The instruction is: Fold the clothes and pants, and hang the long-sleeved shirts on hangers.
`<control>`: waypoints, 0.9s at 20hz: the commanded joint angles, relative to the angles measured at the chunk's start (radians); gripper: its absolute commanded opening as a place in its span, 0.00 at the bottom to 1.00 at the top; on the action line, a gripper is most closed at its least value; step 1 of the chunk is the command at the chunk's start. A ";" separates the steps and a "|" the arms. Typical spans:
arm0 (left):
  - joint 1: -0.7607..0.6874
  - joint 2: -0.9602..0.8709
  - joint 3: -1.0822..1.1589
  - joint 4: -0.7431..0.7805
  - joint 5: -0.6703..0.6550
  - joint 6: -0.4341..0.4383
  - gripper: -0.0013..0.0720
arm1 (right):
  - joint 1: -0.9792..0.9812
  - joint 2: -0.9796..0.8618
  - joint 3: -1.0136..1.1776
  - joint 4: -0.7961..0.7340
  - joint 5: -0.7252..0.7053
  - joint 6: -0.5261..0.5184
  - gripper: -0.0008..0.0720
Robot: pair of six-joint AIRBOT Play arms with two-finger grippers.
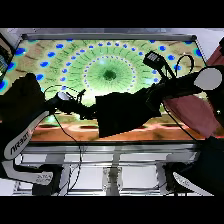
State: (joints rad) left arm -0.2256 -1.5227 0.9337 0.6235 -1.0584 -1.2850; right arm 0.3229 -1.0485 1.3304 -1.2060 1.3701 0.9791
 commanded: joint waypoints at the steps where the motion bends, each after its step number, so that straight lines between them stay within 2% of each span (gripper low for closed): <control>1: 0.023 0.048 0.001 -0.009 -0.002 0.029 0.04 | 0.001 0.000 0.000 -0.029 -0.004 0.000 0.04; 5: 0.158 0.200 0.002 -0.025 0.001 0.038 0.04 | -0.005 0.000 0.006 -0.090 -0.014 0.001 0.03; 9: 0.370 0.415 0.039 -0.028 0.024 0.063 0.04 | -0.111 0.001 0.073 -0.064 -0.108 0.020 0.03; 11: 0.476 0.533 0.088 -0.052 0.101 0.082 0.04 | -0.189 0.000 0.122 0.010 -0.158 0.034 0.03; 13: 0.549 0.626 0.150 -0.106 0.180 0.135 0.04 | -0.265 0.000 0.156 0.156 -0.185 0.020 0.03; 18: 0.581 0.663 0.323 -0.126 0.217 0.149 0.04 | -0.342 -0.009 0.167 0.394 -0.238 -0.053 0.03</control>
State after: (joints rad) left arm 0.3241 -0.8925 1.1751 0.5137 -1.0103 -1.1515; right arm 0.0250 -1.0519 1.4837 -0.9581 1.1812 0.9607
